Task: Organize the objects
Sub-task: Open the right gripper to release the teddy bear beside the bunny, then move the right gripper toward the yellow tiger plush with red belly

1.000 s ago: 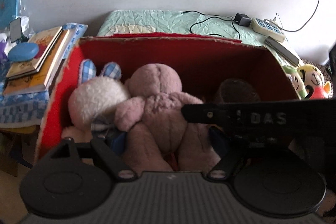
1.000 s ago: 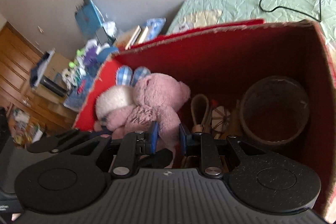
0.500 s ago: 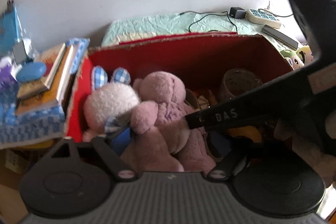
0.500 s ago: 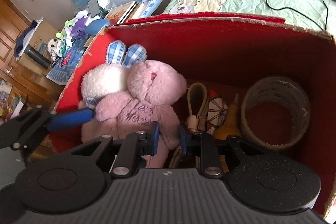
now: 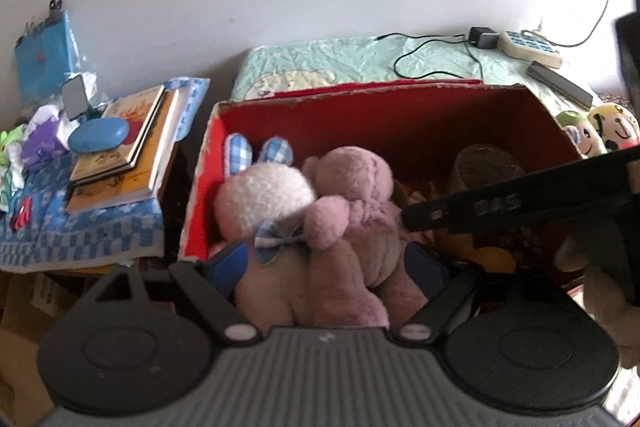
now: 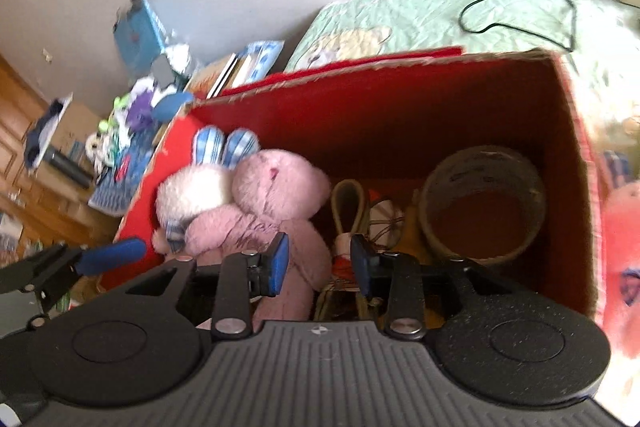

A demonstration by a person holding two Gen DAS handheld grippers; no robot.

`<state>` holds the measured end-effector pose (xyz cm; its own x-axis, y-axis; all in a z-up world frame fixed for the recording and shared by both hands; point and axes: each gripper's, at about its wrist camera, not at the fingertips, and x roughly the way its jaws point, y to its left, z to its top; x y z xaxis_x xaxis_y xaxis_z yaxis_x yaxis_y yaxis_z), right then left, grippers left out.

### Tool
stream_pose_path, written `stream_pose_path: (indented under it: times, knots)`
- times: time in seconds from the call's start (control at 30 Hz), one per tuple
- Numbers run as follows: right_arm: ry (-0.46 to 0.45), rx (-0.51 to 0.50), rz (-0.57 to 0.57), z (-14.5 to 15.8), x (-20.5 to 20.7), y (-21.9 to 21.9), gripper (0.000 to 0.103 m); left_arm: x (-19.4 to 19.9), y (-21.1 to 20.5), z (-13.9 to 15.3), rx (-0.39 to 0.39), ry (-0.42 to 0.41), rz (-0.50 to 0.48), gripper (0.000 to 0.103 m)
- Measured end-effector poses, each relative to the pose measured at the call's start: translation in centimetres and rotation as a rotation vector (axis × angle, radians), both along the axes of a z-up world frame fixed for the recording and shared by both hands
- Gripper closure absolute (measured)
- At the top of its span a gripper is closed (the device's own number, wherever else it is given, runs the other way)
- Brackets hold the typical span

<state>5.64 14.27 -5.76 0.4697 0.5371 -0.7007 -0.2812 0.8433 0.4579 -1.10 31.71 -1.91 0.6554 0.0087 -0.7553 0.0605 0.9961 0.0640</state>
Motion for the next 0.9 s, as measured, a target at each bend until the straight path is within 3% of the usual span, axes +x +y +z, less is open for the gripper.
stream_pose_path:
  times: [0.43,0.9]
  knots:
    - [-0.107,-0.049,-0.054,2.3,-3.7,-2.5,0.066,-0.1,-3.0,1.1,0.06,0.017,0.016,0.017]
    - [-0.164,-0.039,-0.066,4.4,-6.1,-6.9,0.066,-1.0,-8.1,2.7,0.101,0.005,0.02,0.017]
